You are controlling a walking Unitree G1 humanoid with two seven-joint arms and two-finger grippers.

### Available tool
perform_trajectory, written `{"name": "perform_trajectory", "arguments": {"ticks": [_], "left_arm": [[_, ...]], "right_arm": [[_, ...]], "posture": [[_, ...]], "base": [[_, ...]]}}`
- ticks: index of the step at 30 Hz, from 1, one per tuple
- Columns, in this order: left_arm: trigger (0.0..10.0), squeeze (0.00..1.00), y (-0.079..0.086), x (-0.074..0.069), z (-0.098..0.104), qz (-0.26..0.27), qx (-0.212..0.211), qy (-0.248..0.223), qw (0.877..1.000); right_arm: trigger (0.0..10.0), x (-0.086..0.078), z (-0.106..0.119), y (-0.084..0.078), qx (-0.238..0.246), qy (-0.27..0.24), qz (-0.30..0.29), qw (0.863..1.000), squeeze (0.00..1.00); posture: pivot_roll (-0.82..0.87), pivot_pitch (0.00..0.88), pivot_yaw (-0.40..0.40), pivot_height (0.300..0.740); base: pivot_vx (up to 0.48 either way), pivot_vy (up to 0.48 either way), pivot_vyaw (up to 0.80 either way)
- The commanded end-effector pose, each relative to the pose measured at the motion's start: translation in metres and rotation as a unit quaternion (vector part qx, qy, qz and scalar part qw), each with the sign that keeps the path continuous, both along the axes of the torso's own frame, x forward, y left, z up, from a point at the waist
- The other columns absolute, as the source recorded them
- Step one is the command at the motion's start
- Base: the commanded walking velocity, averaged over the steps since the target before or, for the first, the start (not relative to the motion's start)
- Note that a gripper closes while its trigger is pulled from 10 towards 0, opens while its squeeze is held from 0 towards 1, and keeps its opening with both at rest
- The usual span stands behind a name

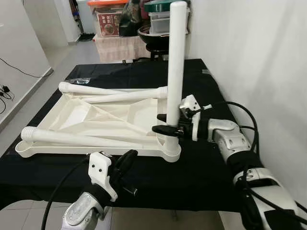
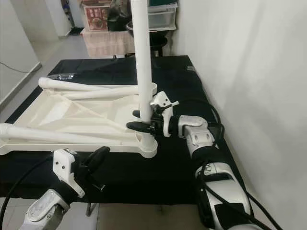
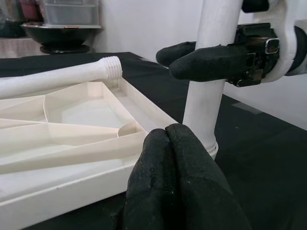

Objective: Building children table

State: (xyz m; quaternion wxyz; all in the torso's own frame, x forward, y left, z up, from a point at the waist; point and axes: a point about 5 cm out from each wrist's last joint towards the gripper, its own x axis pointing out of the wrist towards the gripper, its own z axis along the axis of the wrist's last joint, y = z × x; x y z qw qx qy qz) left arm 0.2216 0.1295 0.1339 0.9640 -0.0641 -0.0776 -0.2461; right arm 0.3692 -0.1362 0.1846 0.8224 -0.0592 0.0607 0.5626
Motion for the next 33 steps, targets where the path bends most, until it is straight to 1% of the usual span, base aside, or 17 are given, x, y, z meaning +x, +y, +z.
{"name": "perform_trajectory", "arguments": {"ticks": [1,8,9,10,11,12,13,14,15,17,19,23,25,26,27,29,33], "left_arm": [[10.0,0.00,0.000,-0.002,-0.002,0.002,0.006,0.008,1.000],[10.0,0.00,-0.001,-0.001,-0.002,0.001,0.004,0.009,1.000],[10.0,0.00,-0.001,0.000,-0.002,0.002,0.004,0.008,1.000],[10.0,0.00,0.000,0.000,-0.002,0.002,0.004,0.008,1.000],[10.0,0.00,0.001,0.000,-0.002,0.003,0.004,0.008,1.000],[10.0,0.00,0.003,0.001,-0.001,0.005,0.003,0.007,1.000],[10.0,0.00,0.003,0.001,-0.001,0.005,0.003,0.007,1.000],[10.0,0.00,0.004,0.003,-0.001,0.006,0.003,0.006,1.000],[10.0,0.00,0.005,0.004,-0.001,0.007,0.004,0.006,1.000],[10.0,0.00,0.006,0.007,-0.003,0.008,0.007,0.007,1.000],[10.0,0.00,0.004,0.009,-0.004,0.004,0.004,0.009,1.000],[10.0,0.00,0.003,0.011,-0.005,-0.003,0.005,0.009,1.000],[10.0,0.00,0.005,0.012,-0.006,0.009,0.008,0.005,1.000],[10.0,0.00,0.005,0.012,-0.006,0.009,0.008,0.005,1.000],[10.0,0.00,0.005,0.013,-0.006,0.013,0.008,0.005,1.000],[10.0,0.00,0.005,0.013,-0.006,0.015,0.008,0.005,1.000],[10.0,0.00,0.003,0.014,-0.008,0.005,0.005,0.009,1.000]], "right_arm": [[0.0,-0.003,-0.010,0.001,-0.001,0.024,0.023,0.999,0.00],[0.0,-0.004,-0.021,-0.010,-0.010,0.027,-0.015,0.999,0.00],[0.0,-0.003,-0.029,-0.011,-0.028,0.018,-0.063,0.997,0.00],[0.0,0.001,-0.038,-0.007,-0.030,0.005,-0.186,0.982,0.00],[0.0,0.003,-0.043,-0.006,-0.012,-0.005,-0.319,0.948,0.00],[0.0,-0.021,-0.063,0.016,0.007,0.058,-0.368,0.928,0.00],[0.0,-0.021,-0.063,0.016,0.007,0.058,-0.368,0.928,0.00],[0.0,-0.040,-0.066,0.031,0.016,0.060,-0.382,0.922,0.00],[0.0,-0.052,-0.062,0.042,0.004,0.027,-0.364,0.931,0.00],[0.0,-0.046,-0.052,0.048,0.004,-0.017,-0.320,0.947,0.00],[0.0,-0.035,-0.062,0.040,0.002,0.027,-0.327,0.945,0.00],[0.0,-0.031,-0.065,0.042,-0.002,0.026,-0.316,0.948,0.00],[10.0,-0.028,-0.059,0.049,0.006,0.009,-0.300,0.954,0.00],[10.0,-0.028,-0.059,0.049,0.006,0.009,-0.300,0.954,0.00],[10.0,-0.031,-0.054,0.054,0.018,0.012,-0.289,0.957,1.00],[10.0,-0.034,-0.051,0.057,0.026,0.015,-0.282,0.959,1.00],[10.0,-0.042,-0.033,0.061,0.044,-0.007,-0.192,0.980,1.00]], "posture": [[0.06,0.030,0.012,0.740],[0.04,0.029,0.008,0.740],[0.04,0.029,0.001,0.740],[0.03,0.031,-0.007,0.740],[0.02,0.031,-0.009,0.740],[0.02,0.040,0.001,0.740],[0.02,0.040,0.001,0.740],[0.02,0.038,0.017,0.740],[0.01,0.032,0.022,0.740],[-0.01,0.001,0.036,0.740],[0.01,0.000,0.015,0.740],[0.02,0.000,0.007,0.740],[0.01,0.000,0.015,0.740],[0.01,0.000,0.015,0.740],[0.01,0.000,0.016,0.740],[0.01,0.000,0.016,0.740],[0.01,0.000,0.018,0.740]], "base": [[0.000,0.000,0.00],[0.000,0.000,0.00],[0.000,0.000,0.00],[0.000,0.000,0.00],[0.000,0.000,0.00],[0.000,0.000,0.00],[0.000,0.000,0.00],[0.000,0.000,0.00],[0.000,0.000,0.00],[0.000,0.000,0.00],[0.000,0.000,0.00],[0.000,0.000,0.00],[0.000,0.000,0.00],[0.000,0.000,0.00],[0.000,0.000,0.00],[0.000,0.000,0.00],[0.000,0.000,0.00]]}}
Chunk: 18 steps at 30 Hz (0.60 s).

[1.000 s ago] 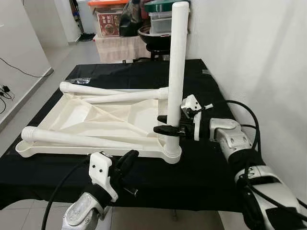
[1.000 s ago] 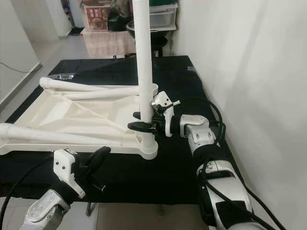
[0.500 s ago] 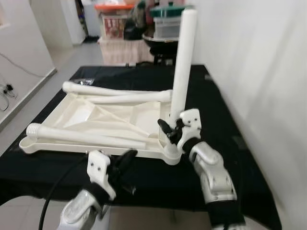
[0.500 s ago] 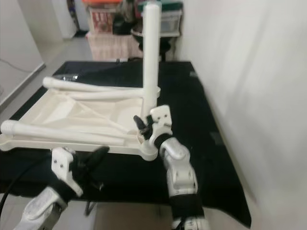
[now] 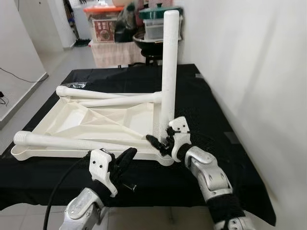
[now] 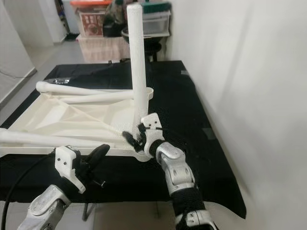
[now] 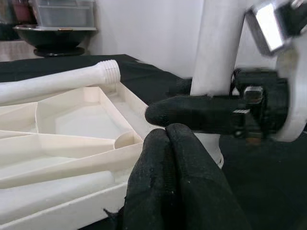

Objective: Building children table

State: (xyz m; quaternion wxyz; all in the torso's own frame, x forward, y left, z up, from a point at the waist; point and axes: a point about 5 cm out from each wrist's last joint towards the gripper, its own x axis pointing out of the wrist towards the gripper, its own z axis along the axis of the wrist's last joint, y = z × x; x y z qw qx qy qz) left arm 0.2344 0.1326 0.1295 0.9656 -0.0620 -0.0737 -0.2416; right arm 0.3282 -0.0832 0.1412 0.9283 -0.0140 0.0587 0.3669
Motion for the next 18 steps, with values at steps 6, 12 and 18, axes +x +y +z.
{"name": "perform_trajectory", "arguments": {"ticks": [6,12,18], "left_arm": [[10.0,0.00,-0.003,-0.001,-0.003,-0.003,-0.001,0.004,1.000],[10.0,0.00,-0.004,-0.005,-0.001,-0.001,-0.003,0.001,1.000],[10.0,0.00,-0.005,-0.010,0.000,-0.005,-0.004,0.002,1.000]], "right_arm": [[10.0,0.006,0.014,-0.013,-0.012,-0.015,0.201,0.979,0.00],[10.0,0.022,0.017,-0.026,-0.038,-0.005,0.219,0.975,0.00],[0.0,0.035,0.028,-0.032,-0.029,0.002,0.221,0.975,0.00]], "posture": [[0.02,0.000,0.001,0.740],[0.04,0.000,0.001,0.740],[0.05,0.000,0.000,0.740]], "base": [[0.000,0.000,0.00],[0.000,0.000,0.00],[0.000,0.000,0.00]]}}
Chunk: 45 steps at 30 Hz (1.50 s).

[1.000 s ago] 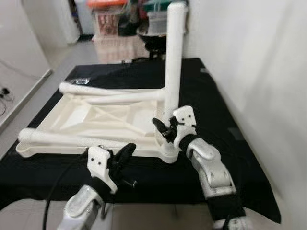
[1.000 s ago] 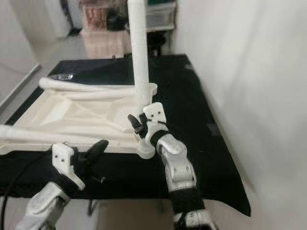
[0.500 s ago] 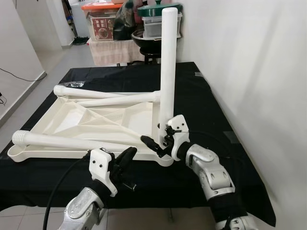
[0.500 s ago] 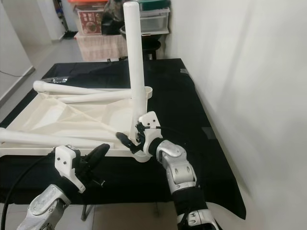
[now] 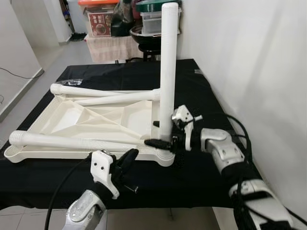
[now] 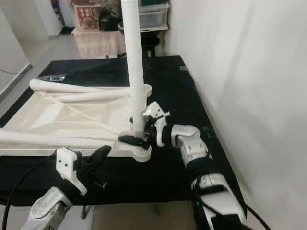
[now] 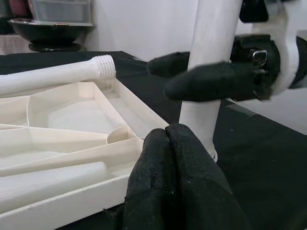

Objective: Building children table

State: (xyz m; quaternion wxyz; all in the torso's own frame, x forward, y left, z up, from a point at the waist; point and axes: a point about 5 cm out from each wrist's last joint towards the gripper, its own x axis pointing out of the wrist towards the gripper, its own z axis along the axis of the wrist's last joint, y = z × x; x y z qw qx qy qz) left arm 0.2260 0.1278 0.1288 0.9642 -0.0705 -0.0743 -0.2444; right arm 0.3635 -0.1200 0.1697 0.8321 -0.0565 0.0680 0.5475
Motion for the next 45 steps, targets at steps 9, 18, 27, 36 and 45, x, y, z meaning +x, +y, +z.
{"name": "perform_trajectory", "arguments": {"ticks": [9,18,27,36,45], "left_arm": [[10.0,0.00,-0.001,-0.006,0.002,-0.002,0.004,0.002,1.000],[10.0,0.00,0.000,-0.005,0.003,-0.001,0.002,0.003,1.000],[10.0,0.00,0.005,0.001,0.004,0.000,0.005,0.003,1.000],[10.0,0.00,0.006,0.008,0.001,0.005,0.010,0.004,1.000],[10.0,0.00,0.006,0.009,0.000,0.007,0.010,0.004,1.000]], "right_arm": [[0.0,0.003,0.001,-0.007,-0.007,0.012,0.035,0.999,0.00],[0.0,-0.003,-0.011,-0.023,-0.018,0.001,-0.001,1.000,0.00],[0.0,-0.046,-0.048,0.011,0.018,0.010,-0.349,0.937,0.00],[0.0,-0.019,-0.042,0.018,-0.023,-0.034,-0.324,0.945,0.00],[10.0,-0.016,-0.016,0.020,0.016,-0.042,-0.199,0.979,1.00]], "posture": [[0.05,0.024,-0.001,0.740],[0.02,0.031,0.016,0.740],[-0.01,0.027,0.031,0.740],[0.00,0.000,0.028,0.740],[0.00,0.000,0.028,0.740]], "base": [[0.000,0.000,0.00],[0.000,0.000,0.00],[0.000,0.000,0.00],[0.000,0.000,0.00],[0.000,0.000,0.00]]}}
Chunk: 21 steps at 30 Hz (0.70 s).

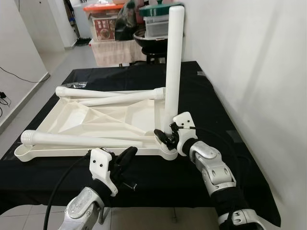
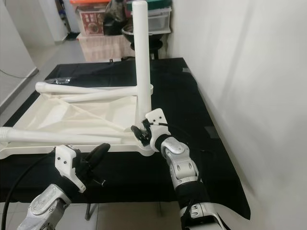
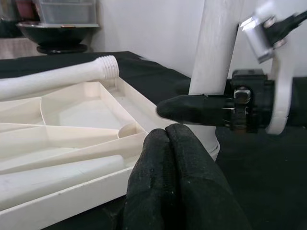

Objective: Building children table

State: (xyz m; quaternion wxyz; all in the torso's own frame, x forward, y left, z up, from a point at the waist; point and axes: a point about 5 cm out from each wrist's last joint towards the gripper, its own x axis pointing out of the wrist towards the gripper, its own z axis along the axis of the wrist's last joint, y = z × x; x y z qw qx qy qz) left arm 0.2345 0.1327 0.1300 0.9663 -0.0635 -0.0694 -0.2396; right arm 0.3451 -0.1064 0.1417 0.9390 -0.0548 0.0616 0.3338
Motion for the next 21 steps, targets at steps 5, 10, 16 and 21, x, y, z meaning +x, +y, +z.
{"name": "perform_trajectory", "arguments": {"ticks": [5,10,16,21], "left_arm": [[10.0,0.00,0.001,0.001,-0.001,0.000,0.002,0.001,1.000],[10.0,0.00,-0.001,-0.003,-0.001,-0.001,0.000,0.001,1.000],[10.0,0.00,-0.001,-0.006,-0.001,-0.002,0.000,0.002,1.000],[10.0,0.00,-0.001,-0.009,-0.002,-0.004,-0.001,0.004,1.000]], "right_arm": [[10.0,0.006,0.017,0.003,0.014,-0.029,0.088,0.996,1.00],[10.0,0.011,0.033,-0.012,-0.010,-0.015,0.245,0.969,0.00],[10.0,0.017,0.041,-0.016,0.003,0.003,0.283,0.959,0.00],[10.0,0.023,0.045,-0.018,0.014,0.015,0.277,0.961,0.00]], "posture": [[0.00,0.000,0.028,0.740],[0.02,0.000,0.020,0.740],[0.03,0.001,0.021,0.740],[0.04,0.006,0.021,0.740]], "base": [[0.000,0.000,0.00],[0.000,0.000,0.00],[0.000,0.000,0.00],[0.000,0.000,0.00]]}}
